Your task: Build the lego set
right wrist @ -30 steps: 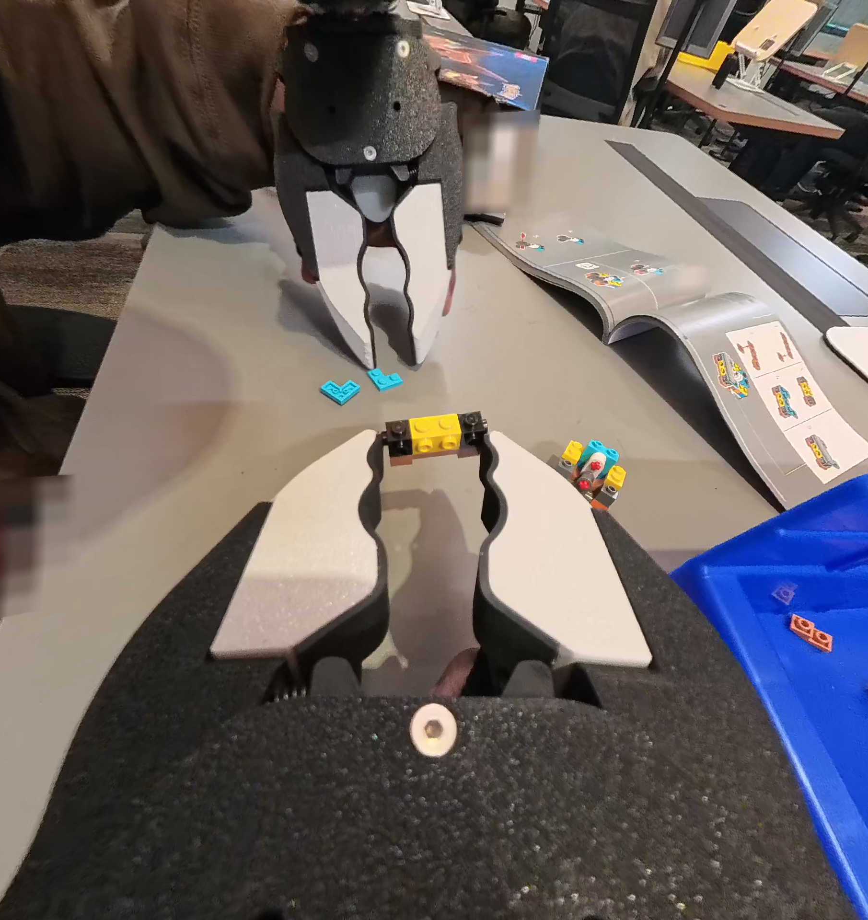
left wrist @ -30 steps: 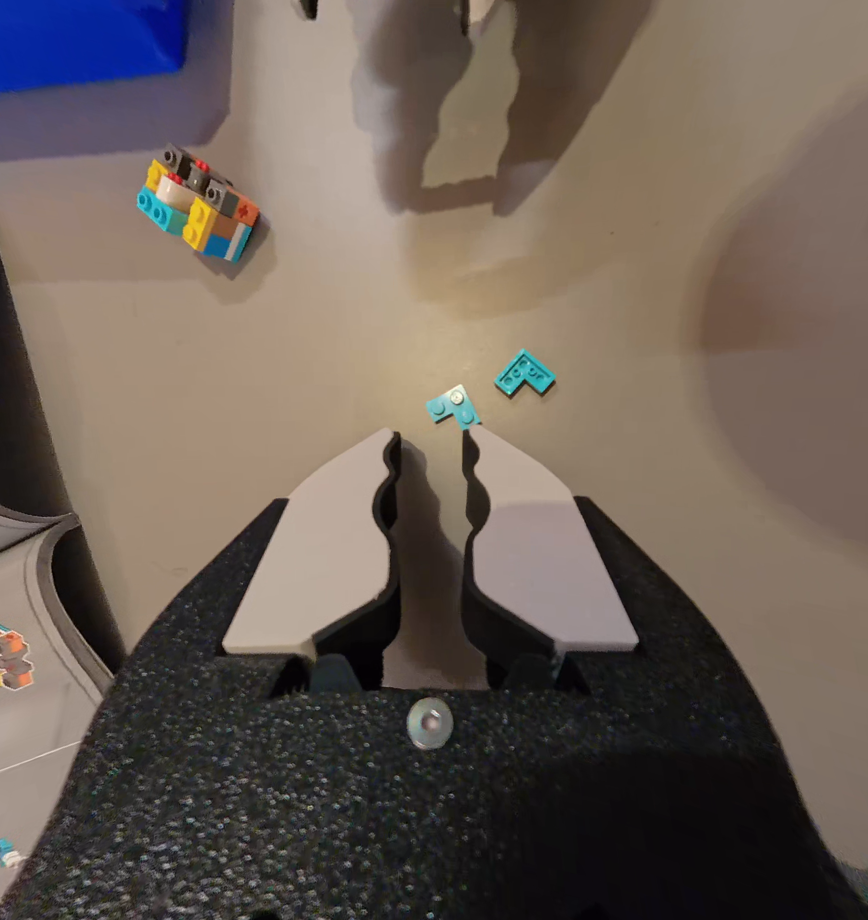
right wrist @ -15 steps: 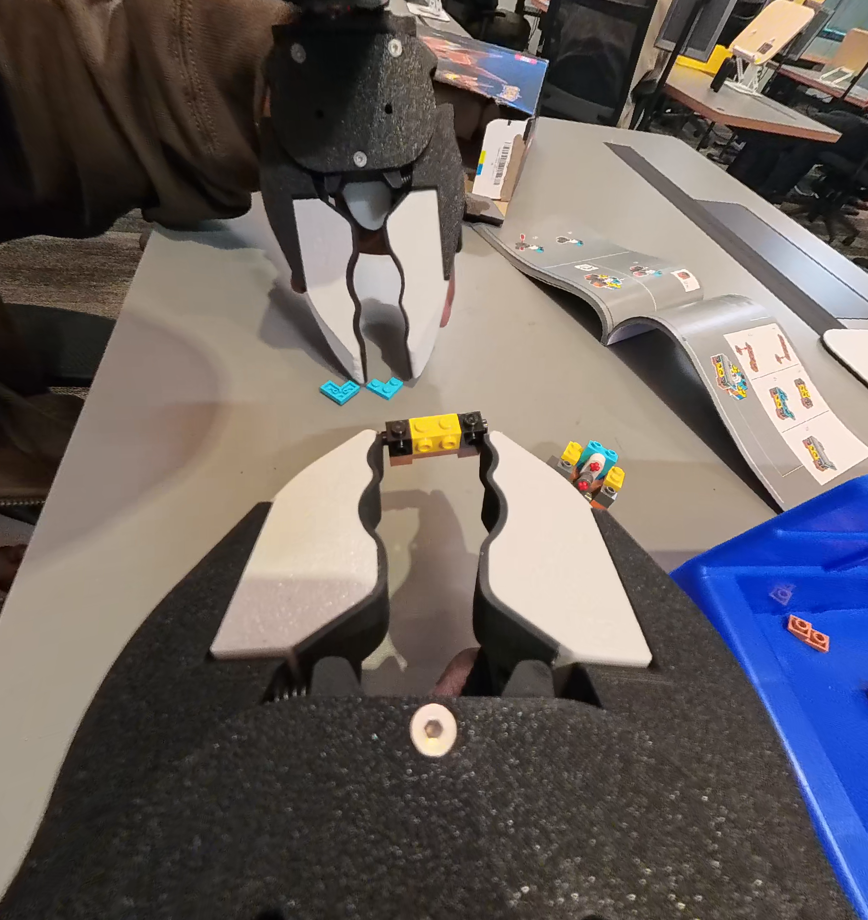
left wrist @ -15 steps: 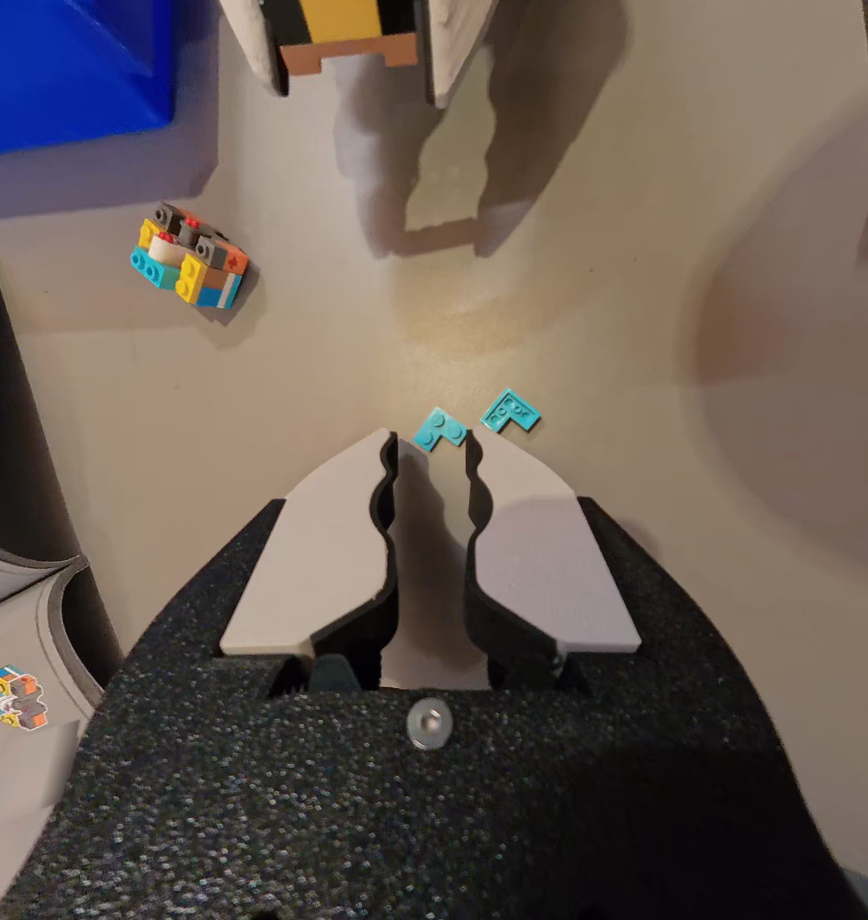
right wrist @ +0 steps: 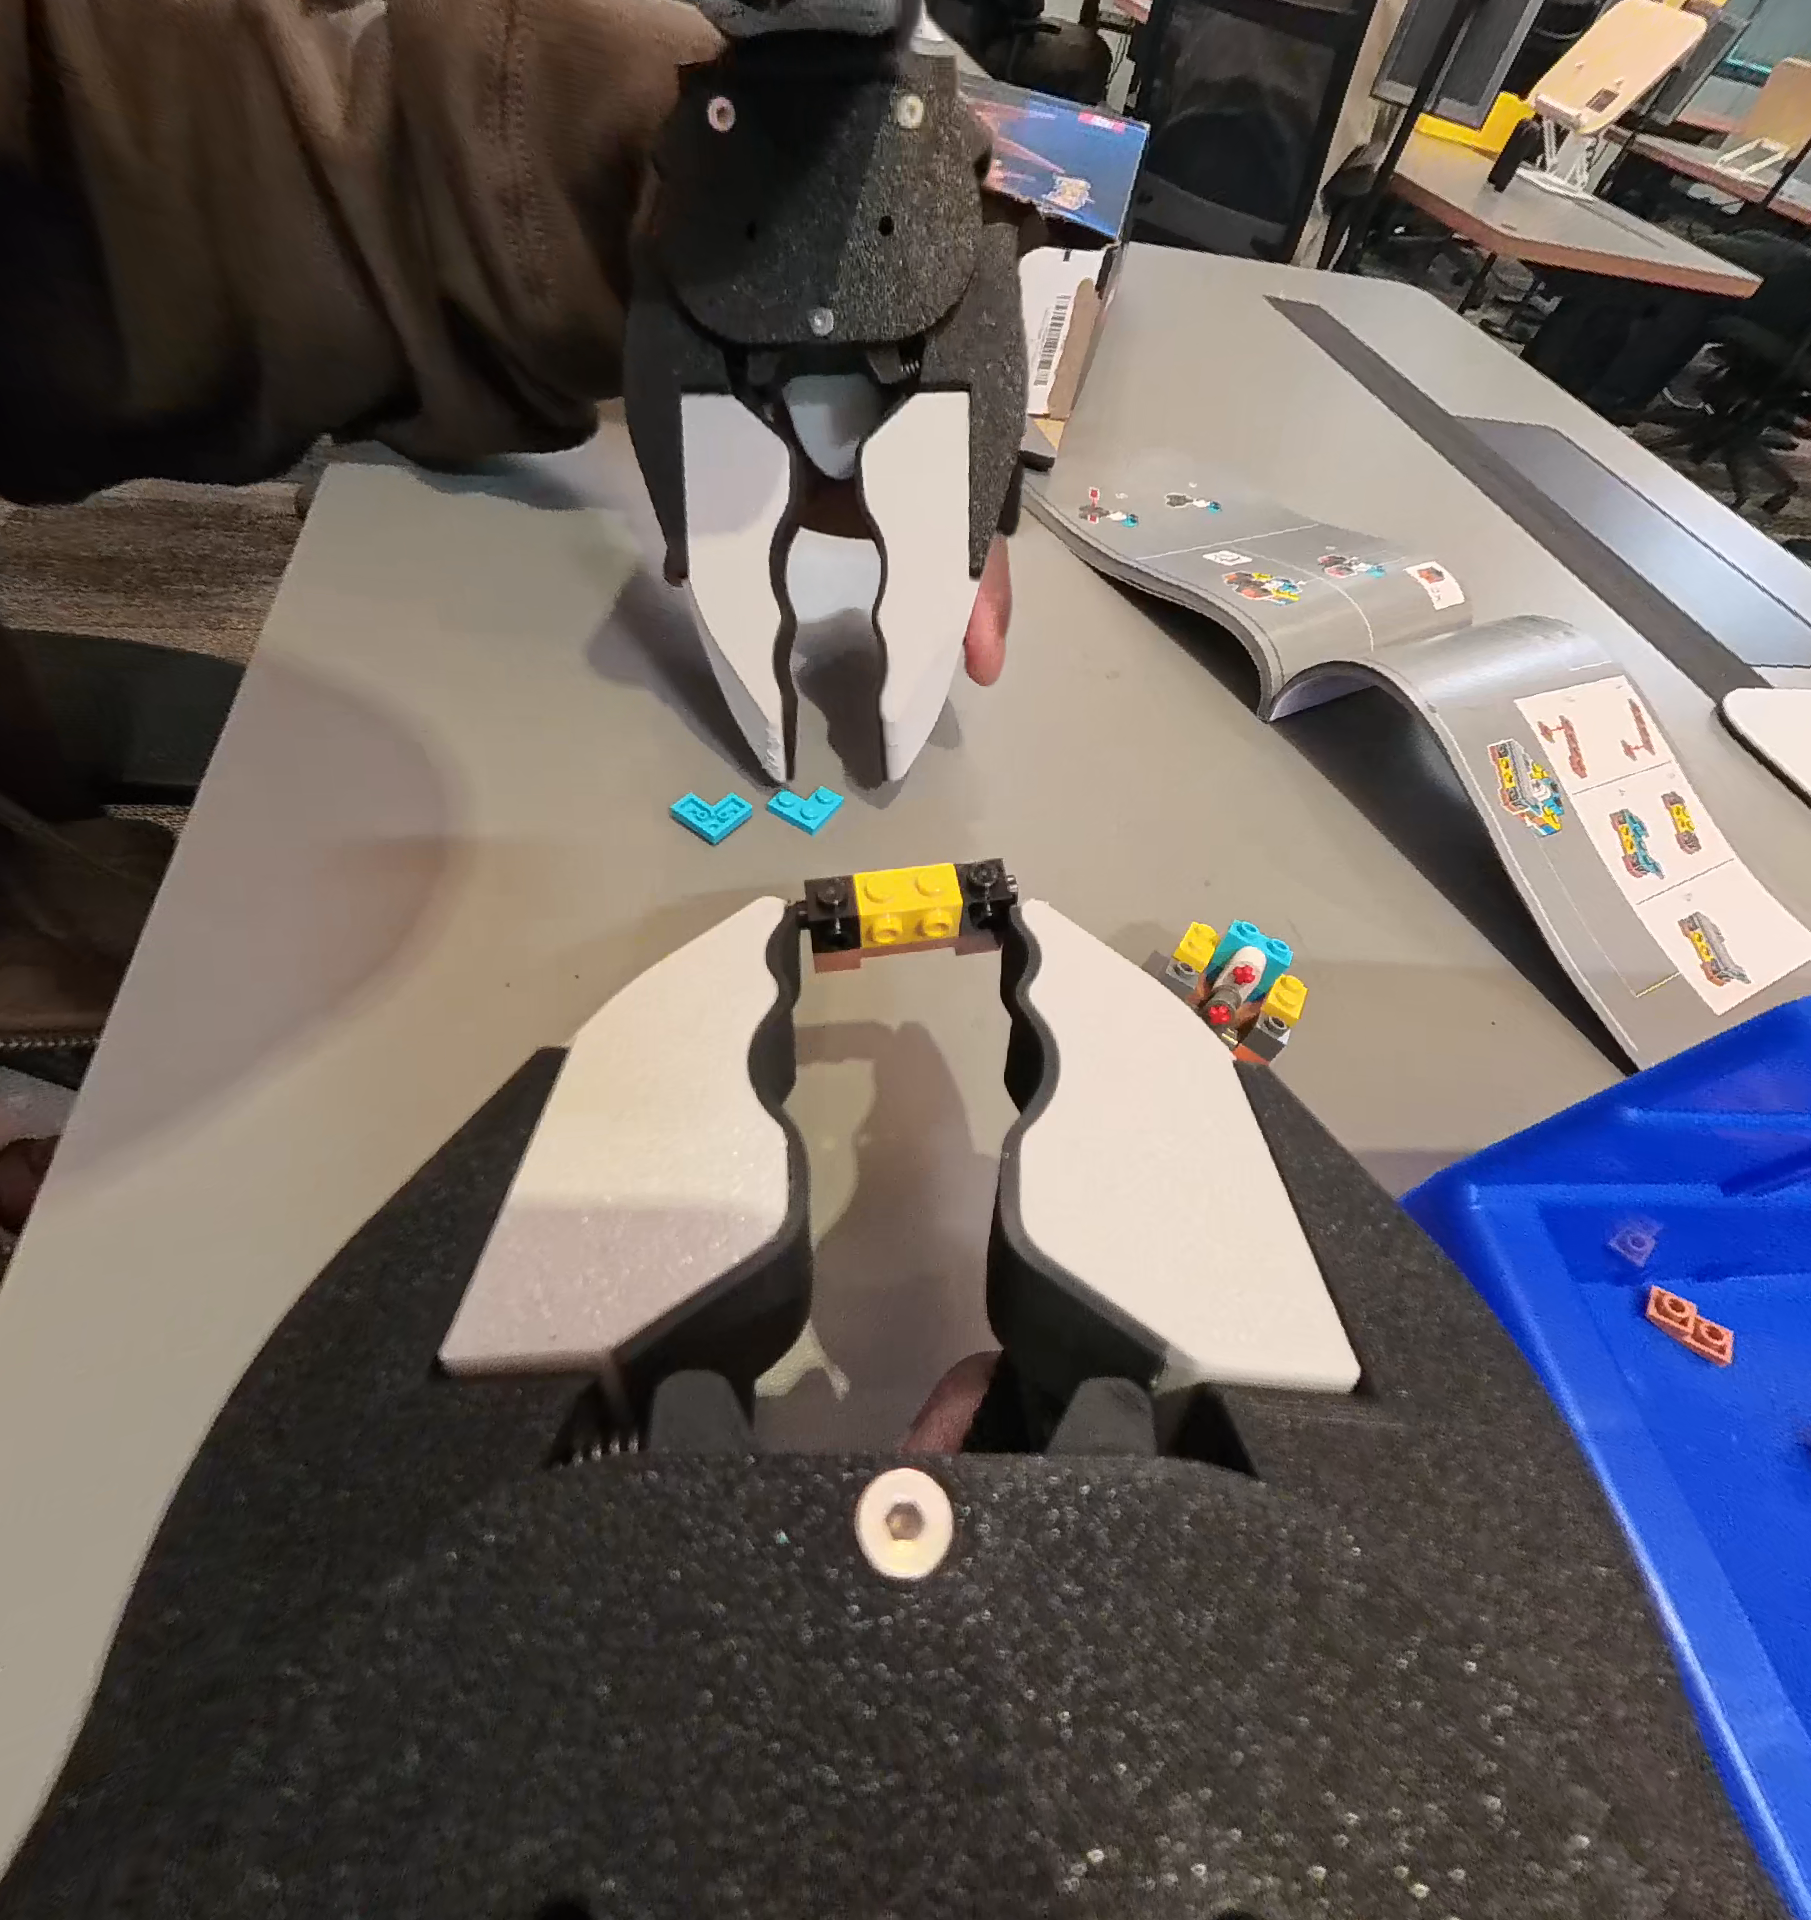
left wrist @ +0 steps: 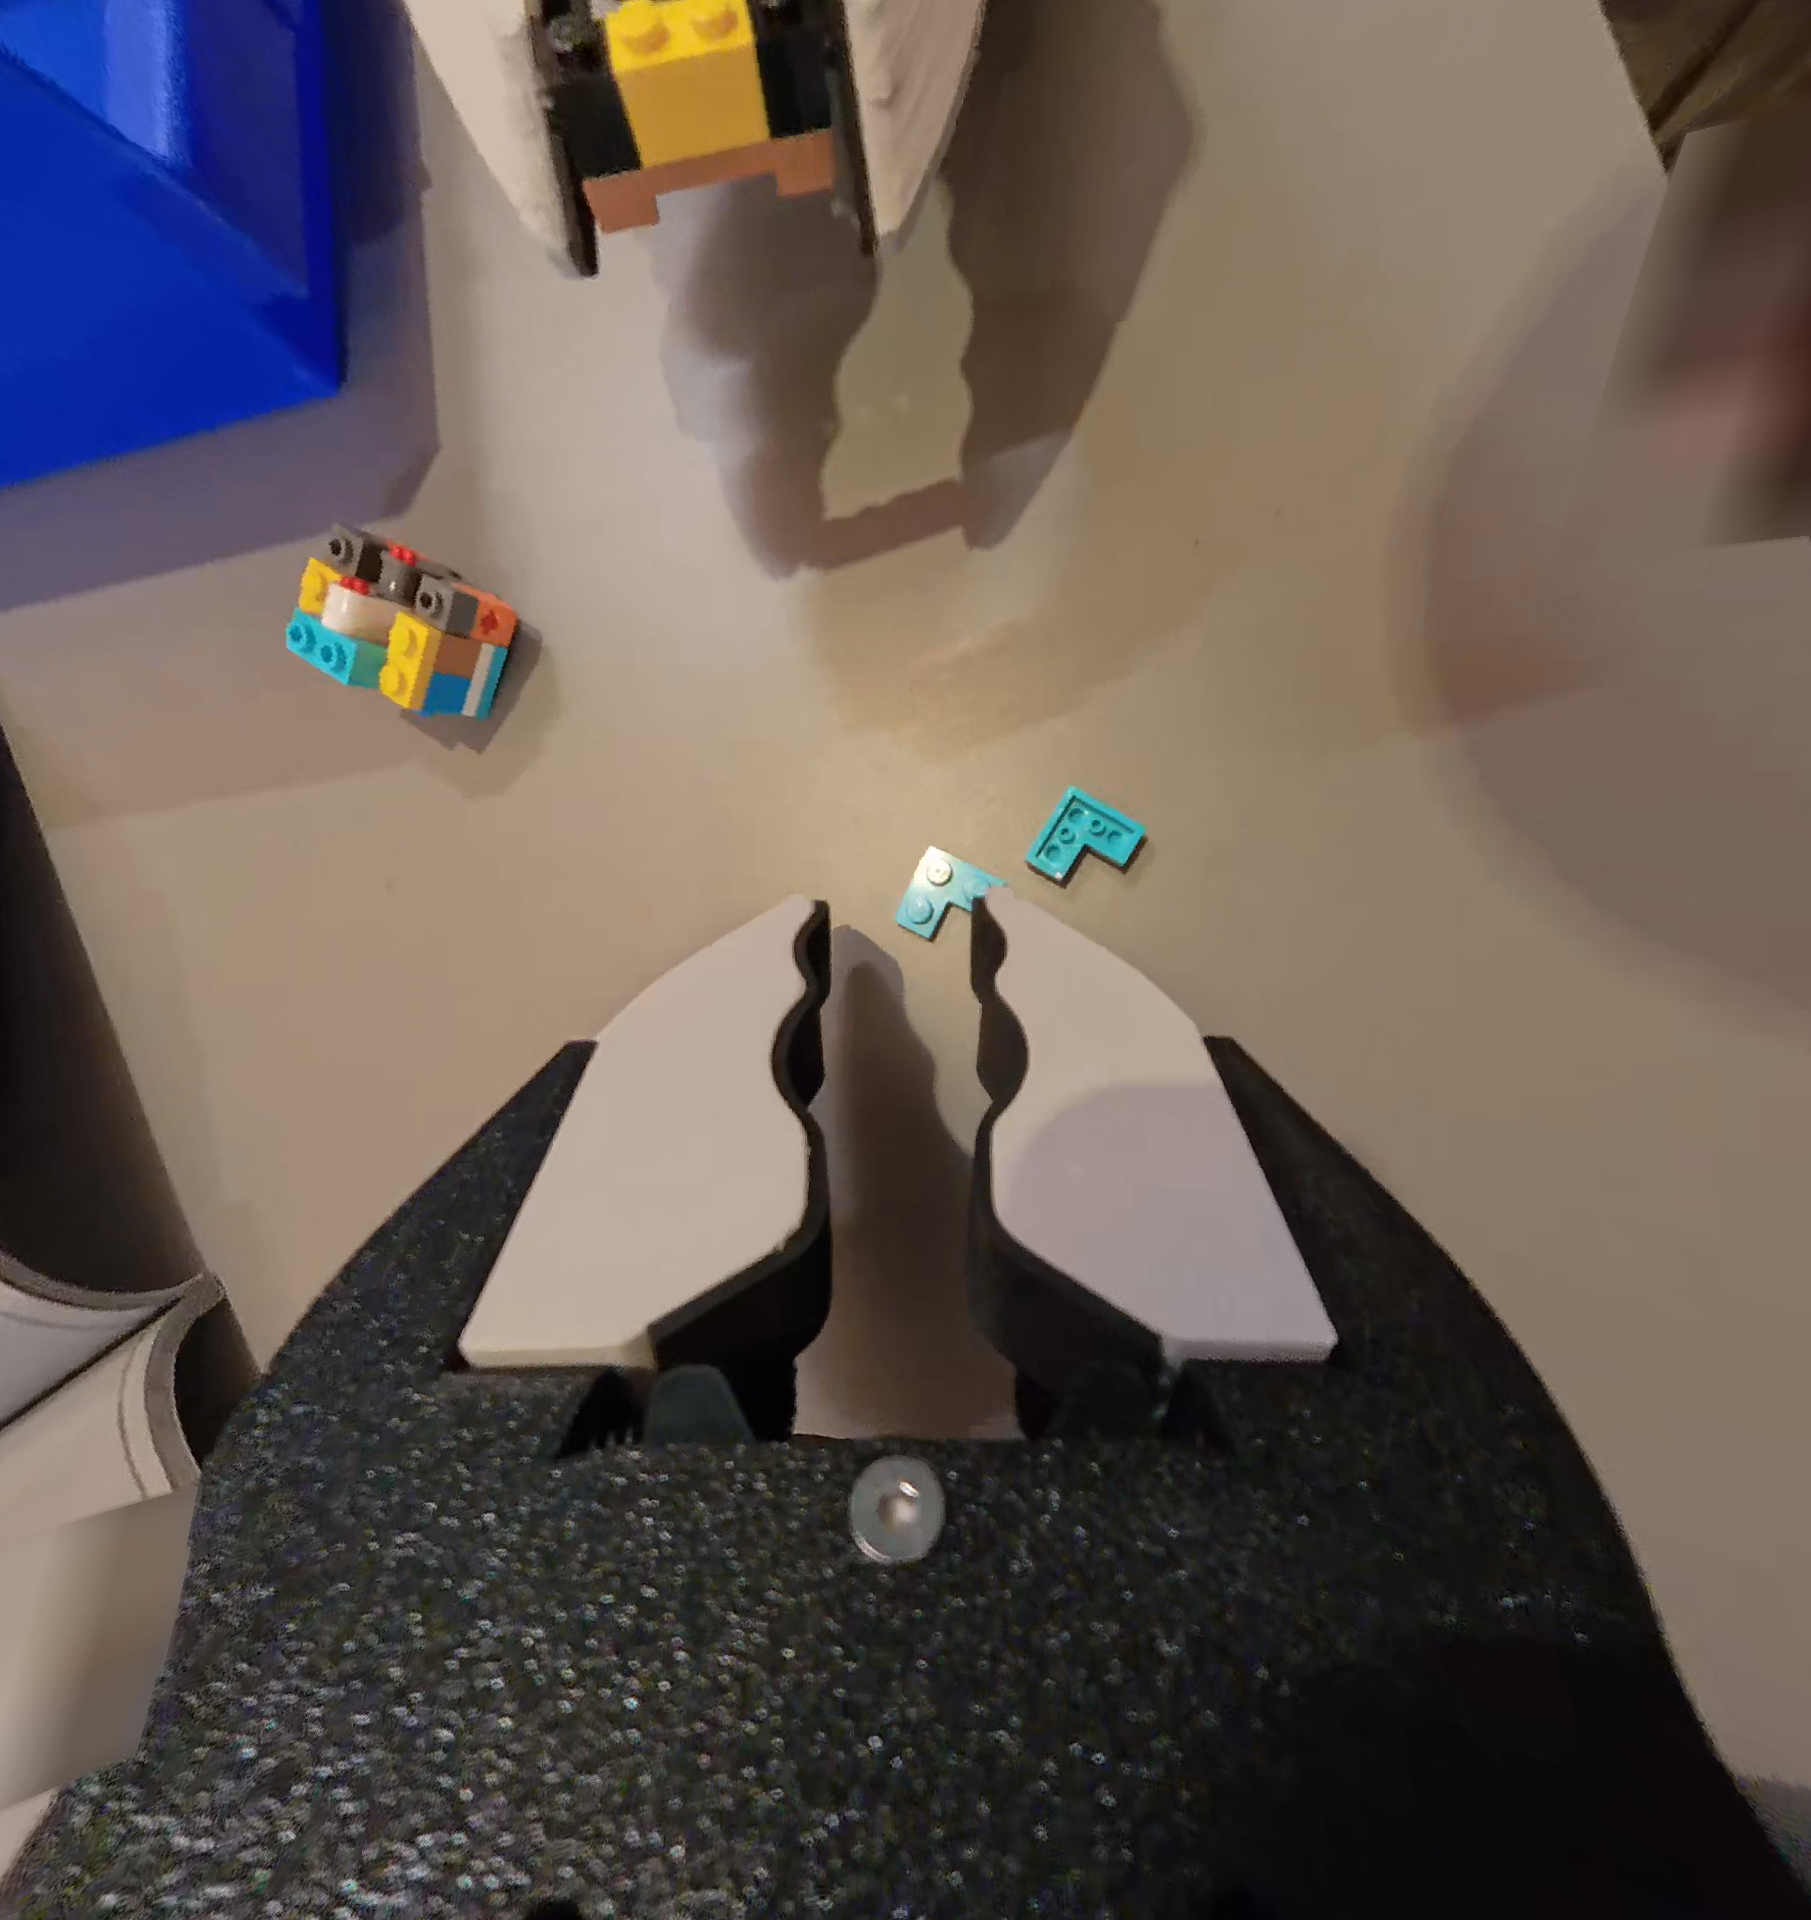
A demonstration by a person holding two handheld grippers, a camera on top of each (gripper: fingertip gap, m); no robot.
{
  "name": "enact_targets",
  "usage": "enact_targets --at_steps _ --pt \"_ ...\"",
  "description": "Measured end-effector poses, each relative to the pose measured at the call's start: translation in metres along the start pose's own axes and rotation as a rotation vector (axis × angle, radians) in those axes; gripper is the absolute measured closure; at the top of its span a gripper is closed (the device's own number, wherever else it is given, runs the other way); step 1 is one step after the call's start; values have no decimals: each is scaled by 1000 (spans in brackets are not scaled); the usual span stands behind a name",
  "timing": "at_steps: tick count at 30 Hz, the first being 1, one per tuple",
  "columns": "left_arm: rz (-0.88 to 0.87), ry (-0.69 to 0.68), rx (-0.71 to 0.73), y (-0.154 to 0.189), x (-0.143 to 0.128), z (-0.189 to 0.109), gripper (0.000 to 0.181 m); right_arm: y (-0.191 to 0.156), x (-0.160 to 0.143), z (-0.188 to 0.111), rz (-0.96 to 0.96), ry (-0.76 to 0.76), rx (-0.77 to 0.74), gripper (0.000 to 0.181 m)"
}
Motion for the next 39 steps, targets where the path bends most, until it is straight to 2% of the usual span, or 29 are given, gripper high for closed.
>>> enact_targets --at_steps 9,21,29,35,39 --pt "74 -9 -53 -2 1 4 158 0 0 0 0 3 4 144" --pt "69 38 -149 -4 -1 7 161 0 0 0 -1 4 5 144" --pt "-31 17 -115 -2 1 -3 161 0 1 0 1 5 1 144" --pt "-116 -70 -95 3 0 4 158 0 1 1 -5 -2 -3 144" --pt "-154 -63 -84 6 1 6 165 0 1 1 0 0 -2 144"
Point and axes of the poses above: each gripper's, where its closed fingertips meet, z out along the fingers, x out of its top, y = z × x across the jaws, the point moved 9 cm from there along -z, back along the fingers, and after that the axes turned 12 degrees about -y, right-handed, at the moved point
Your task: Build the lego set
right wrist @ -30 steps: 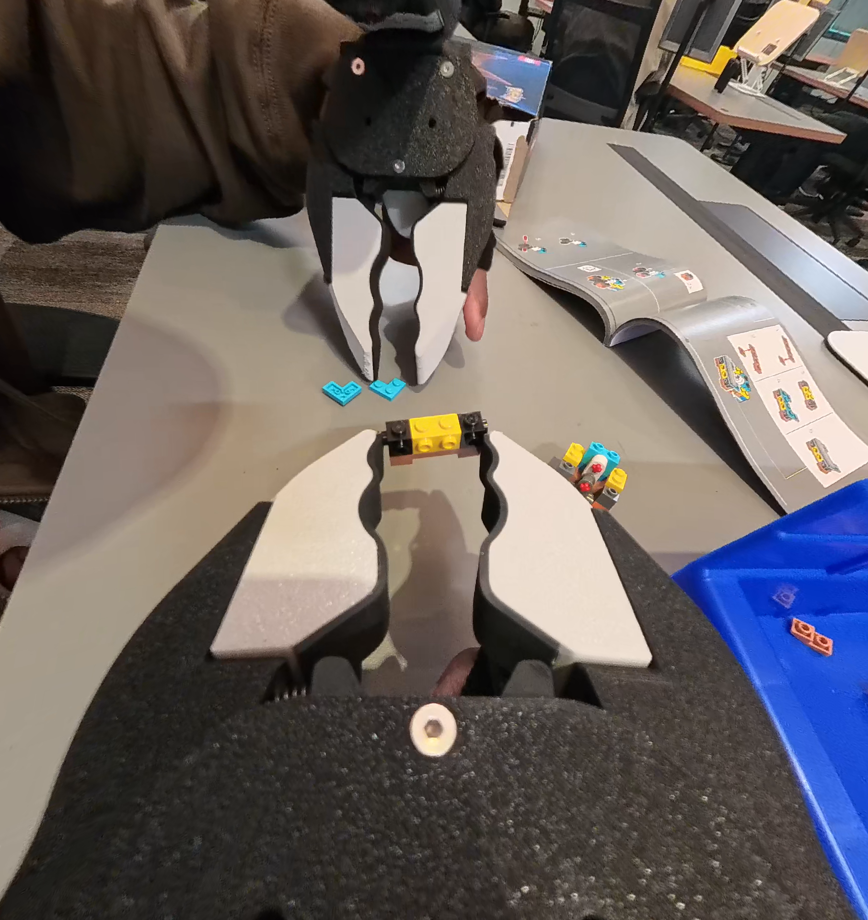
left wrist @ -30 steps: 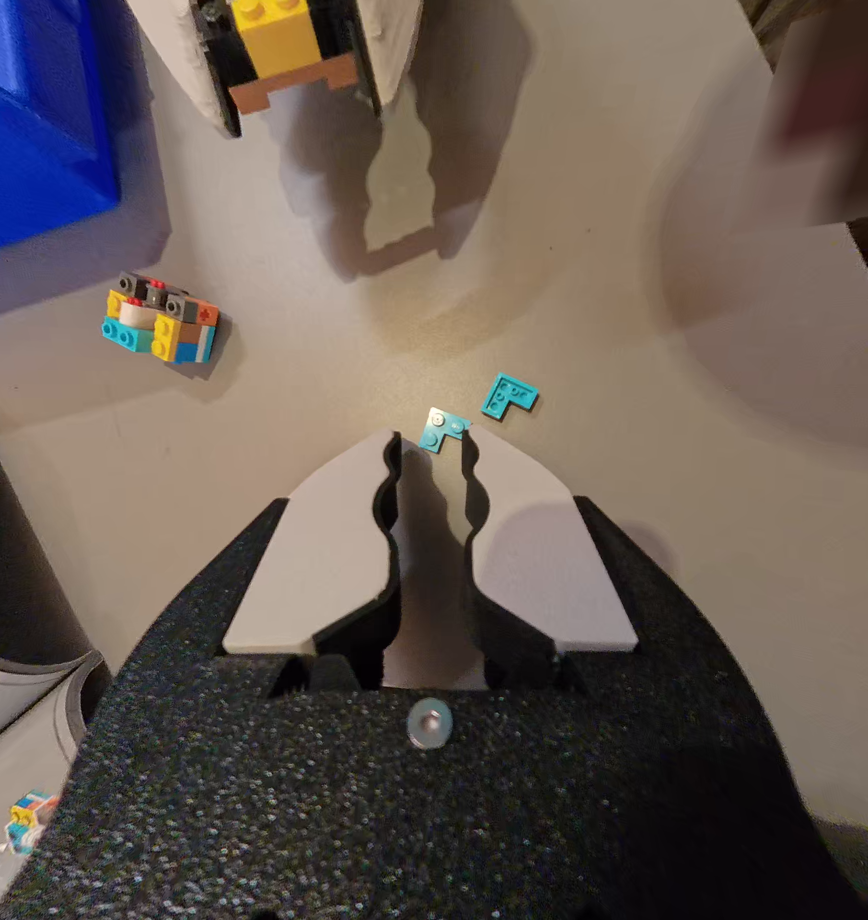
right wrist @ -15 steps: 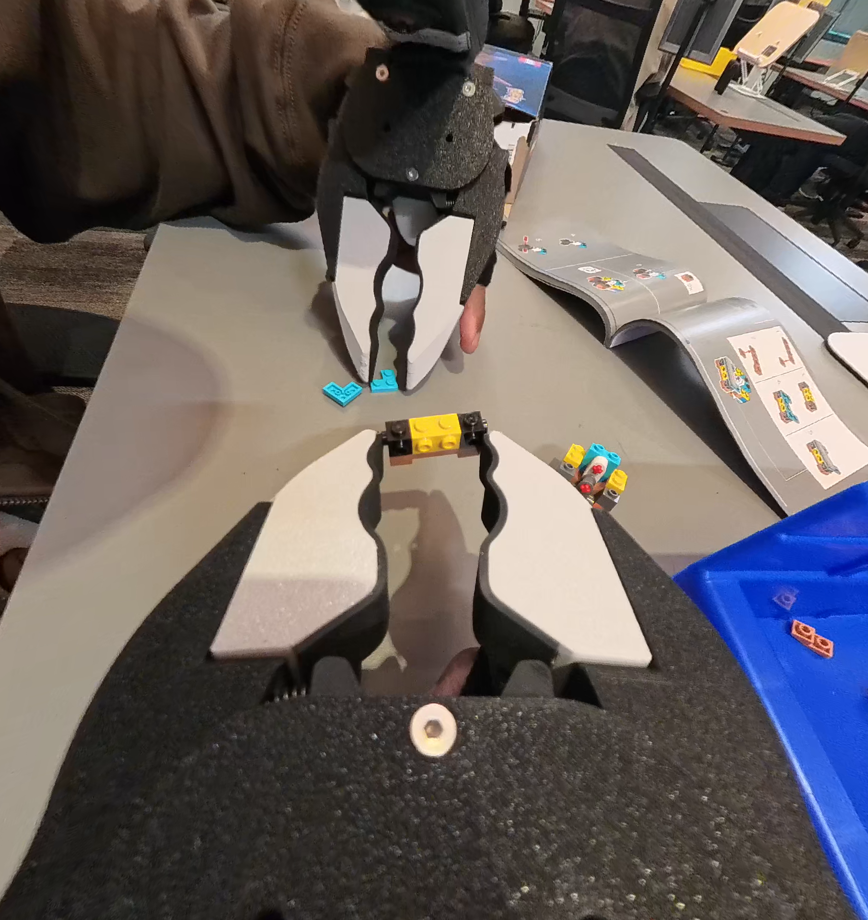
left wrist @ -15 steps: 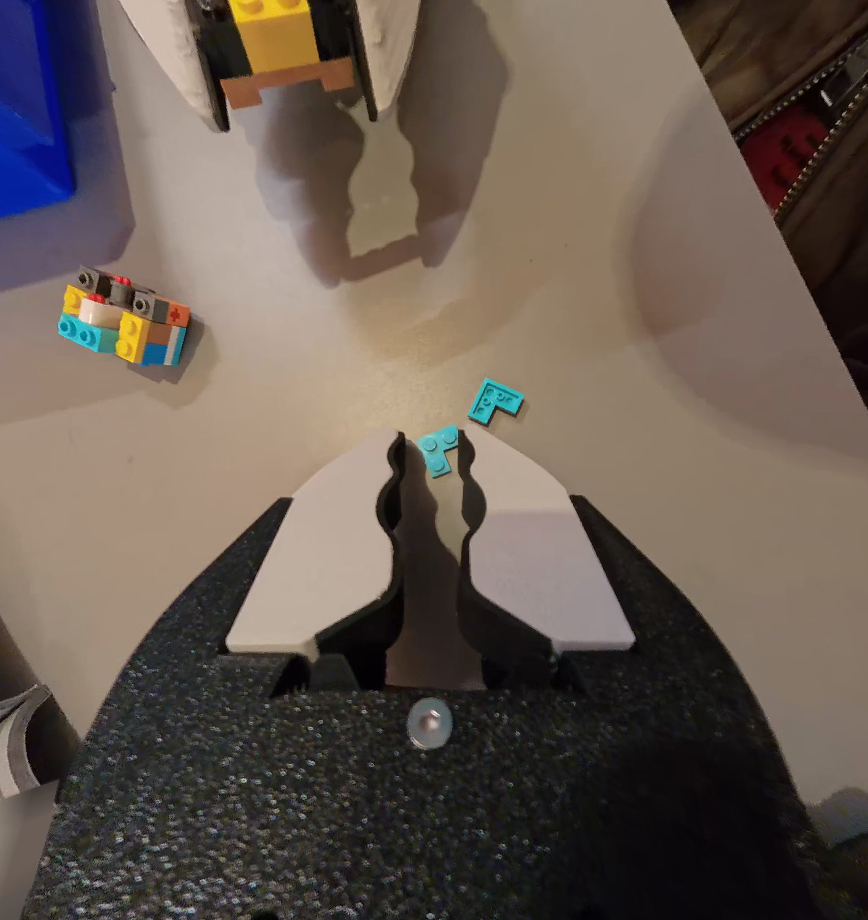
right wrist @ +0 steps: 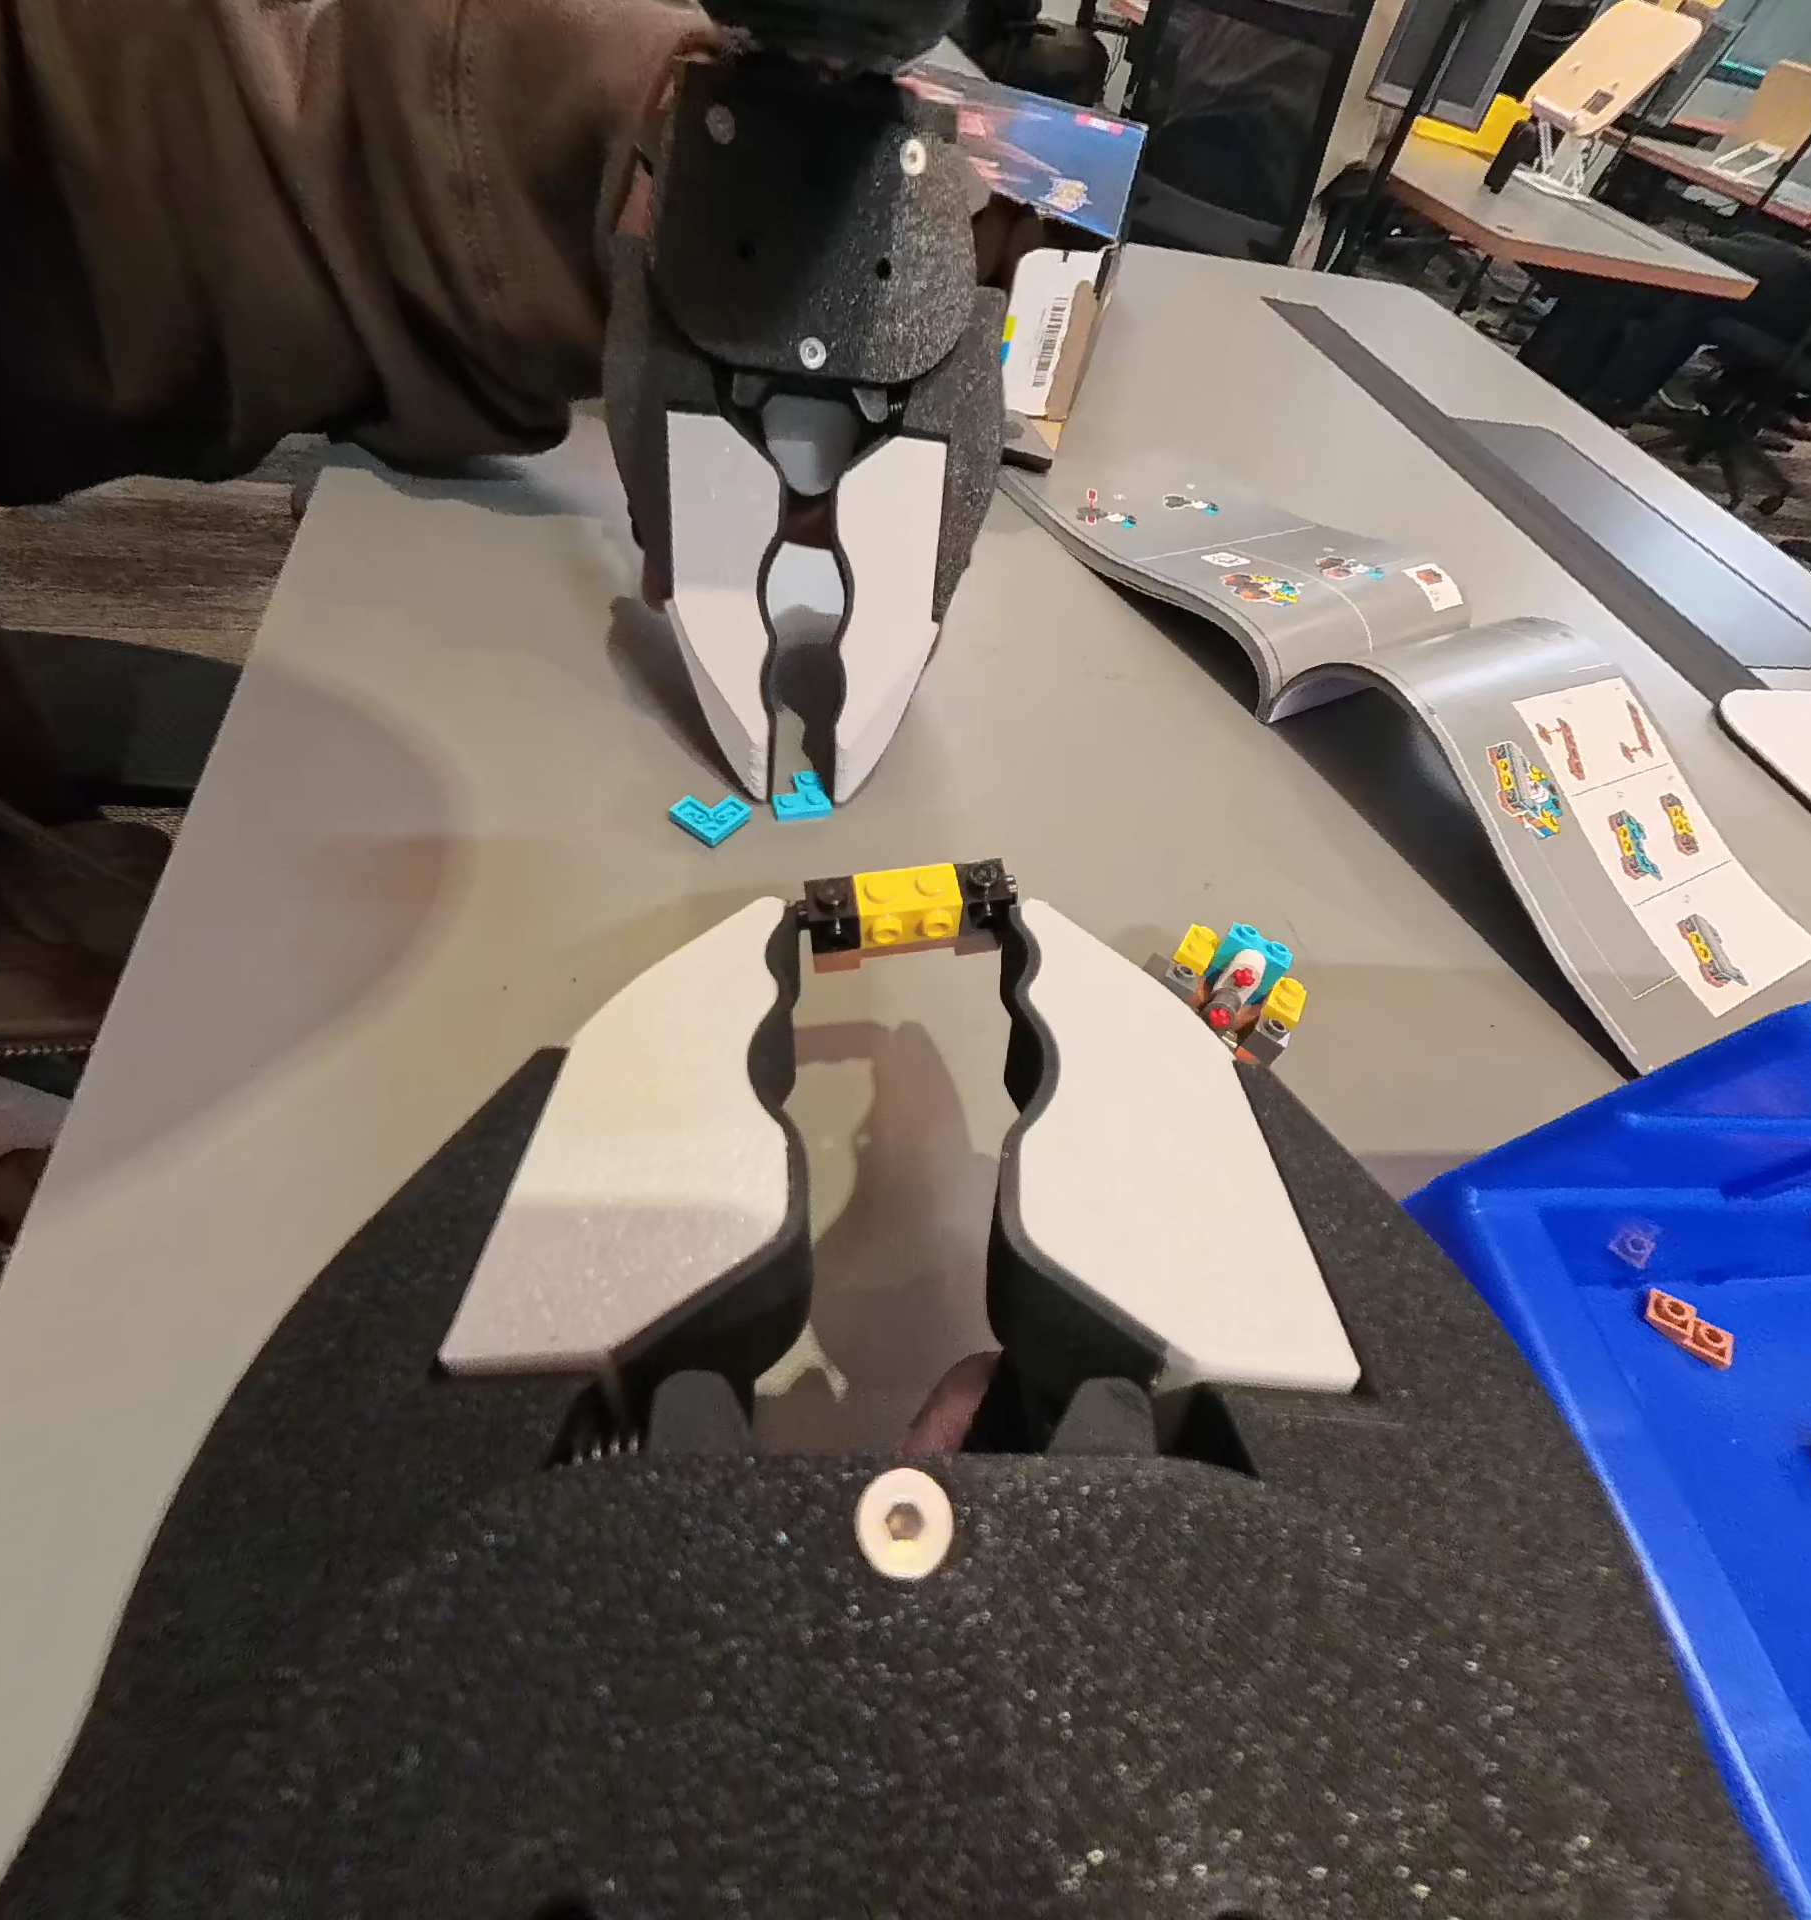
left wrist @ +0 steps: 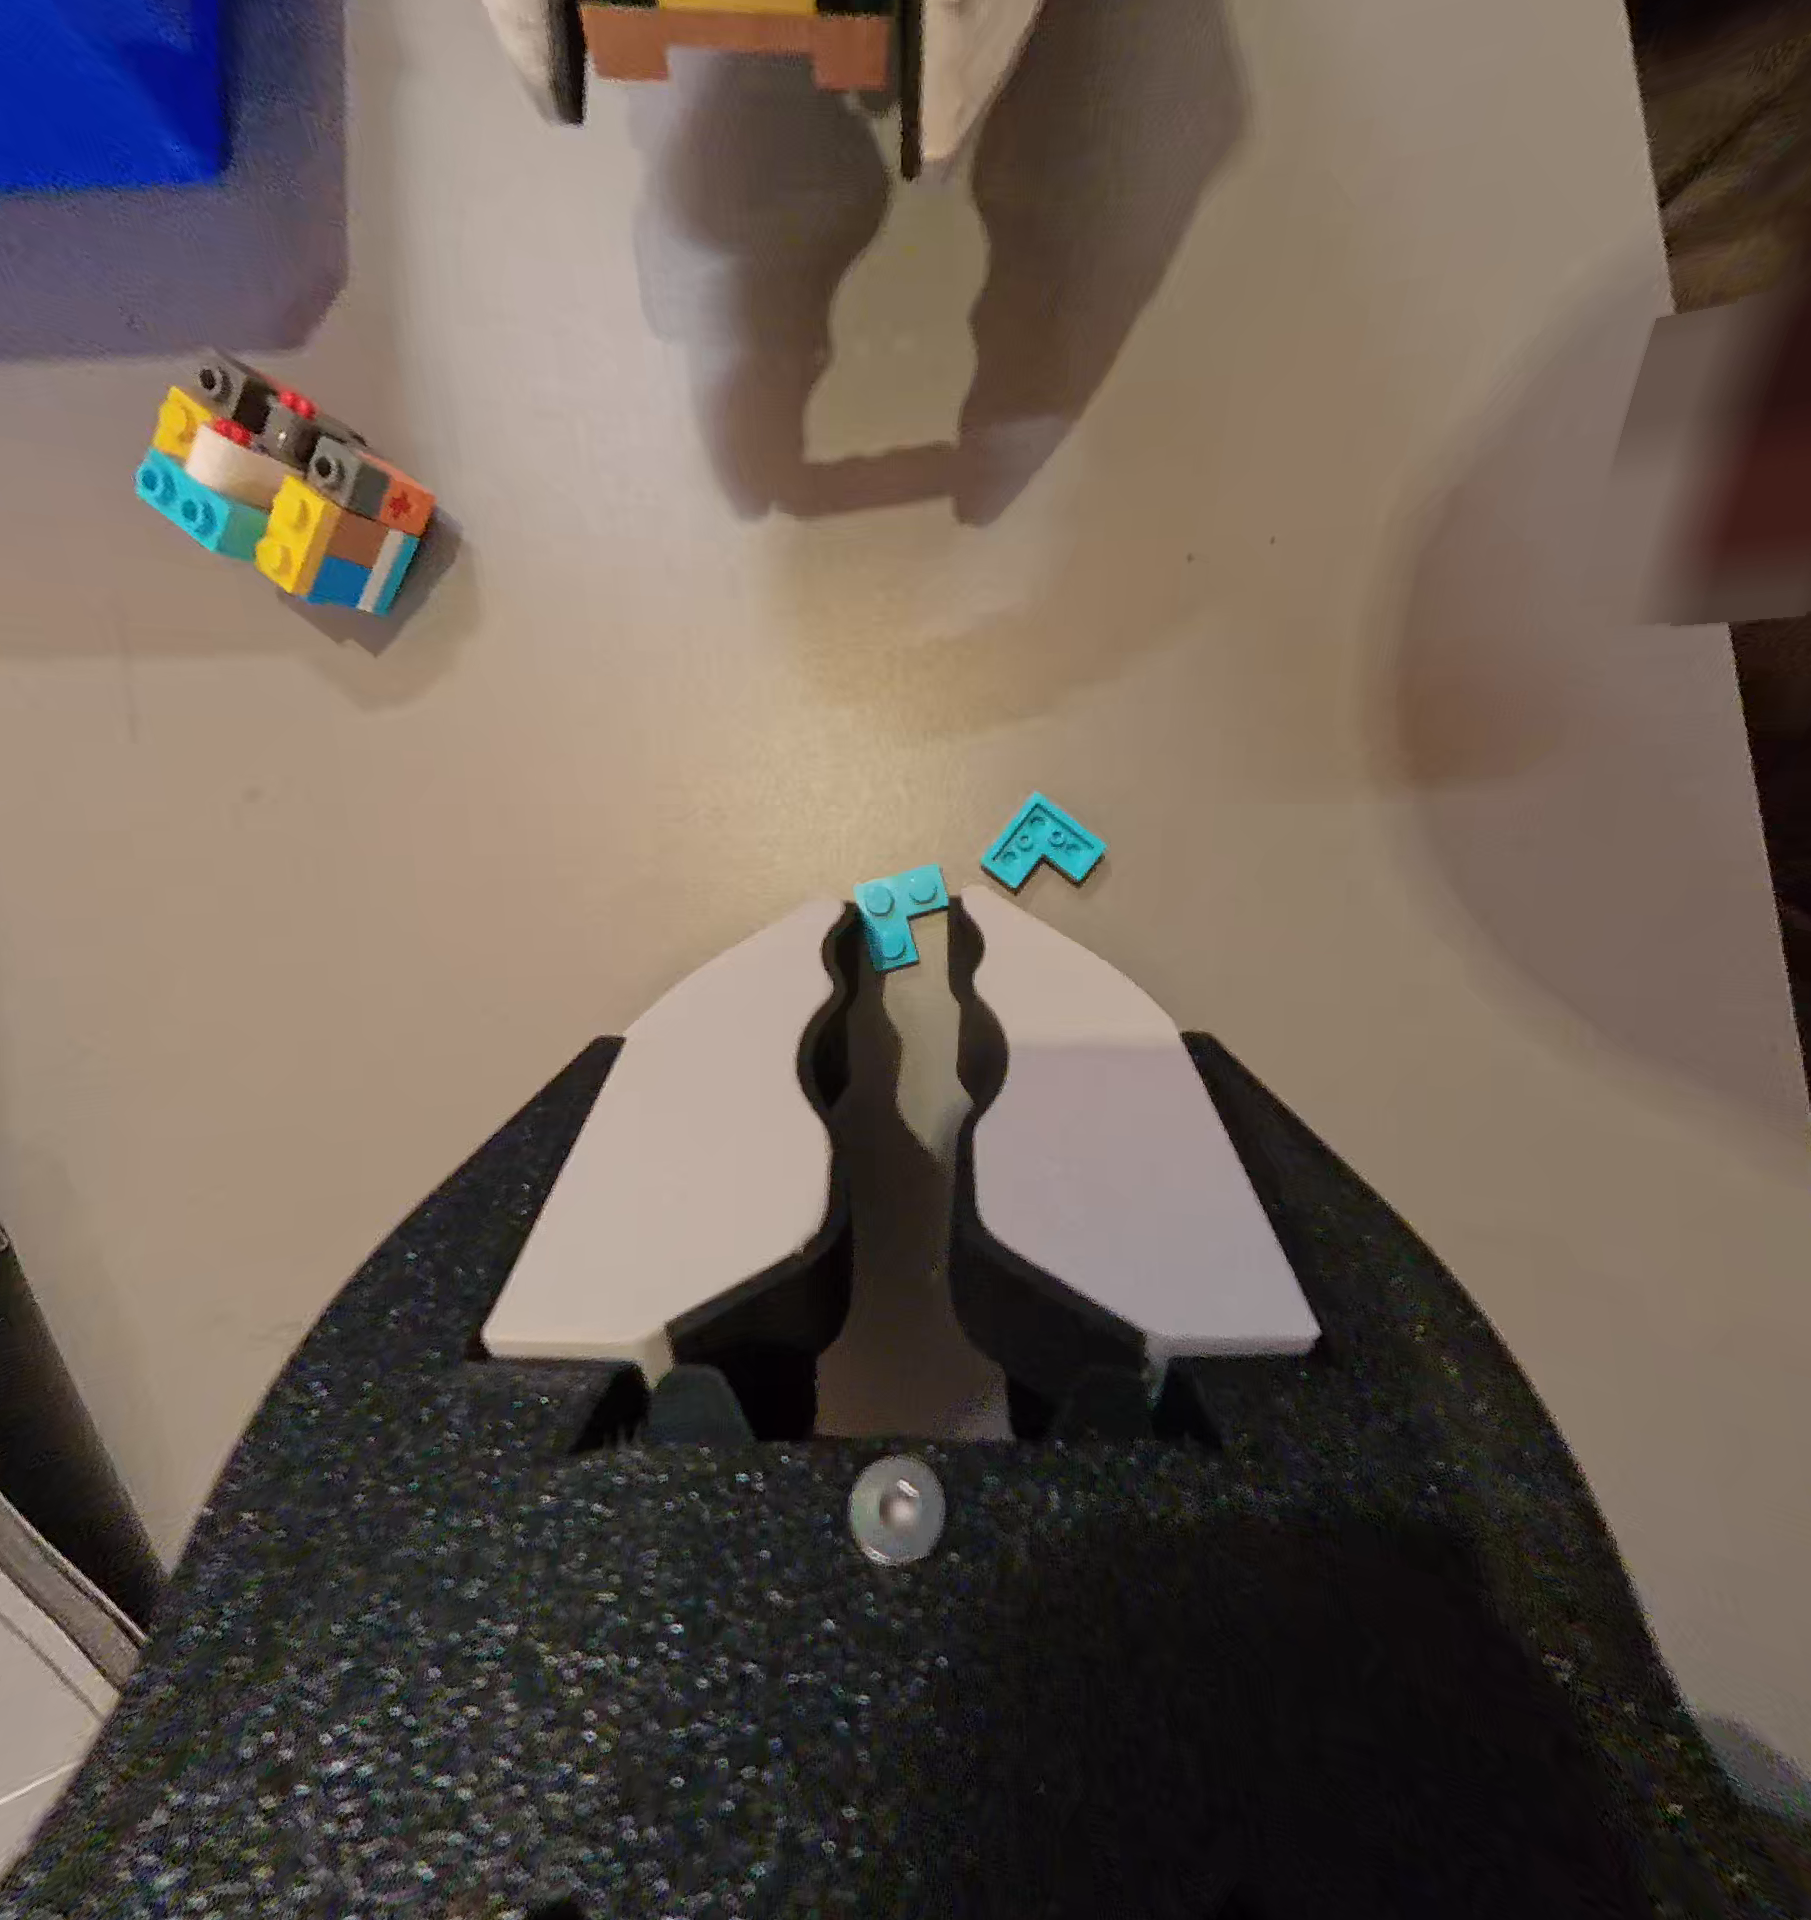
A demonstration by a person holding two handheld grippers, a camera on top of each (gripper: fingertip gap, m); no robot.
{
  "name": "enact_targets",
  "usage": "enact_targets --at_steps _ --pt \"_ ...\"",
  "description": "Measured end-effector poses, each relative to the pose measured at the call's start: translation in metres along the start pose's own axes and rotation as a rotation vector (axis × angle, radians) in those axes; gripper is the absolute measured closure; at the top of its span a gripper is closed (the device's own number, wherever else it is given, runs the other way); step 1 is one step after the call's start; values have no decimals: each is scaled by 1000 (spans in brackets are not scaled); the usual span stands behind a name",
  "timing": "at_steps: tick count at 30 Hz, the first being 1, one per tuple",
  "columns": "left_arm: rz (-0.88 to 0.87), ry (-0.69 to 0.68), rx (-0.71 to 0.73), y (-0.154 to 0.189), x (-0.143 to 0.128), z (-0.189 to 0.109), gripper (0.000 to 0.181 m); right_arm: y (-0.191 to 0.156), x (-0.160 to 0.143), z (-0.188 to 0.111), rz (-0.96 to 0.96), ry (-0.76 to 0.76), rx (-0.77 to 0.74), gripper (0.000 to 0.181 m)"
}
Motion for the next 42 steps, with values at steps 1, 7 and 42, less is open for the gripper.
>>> enact_targets --at_steps 1,7,42 --pt "-16 8 -2 -1 0 0 165 0 0 0 0 0 1 144" --pt "-121 162 -27 -6 1 -8 165 -1 0 1 5 -14 18 144" --pt "1 66 48 -6 65 -14 166 -10 3 16 4 -116 122 144"
Point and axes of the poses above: each gripper's, where its closed fingertips meet, z out along the fingers, x out of its top, y = z × x across the jaws, the point moved 9 cm from there along -z, back along the fingers, and after that the axes turned 12 degrees about -y, right-handed, at the moved point
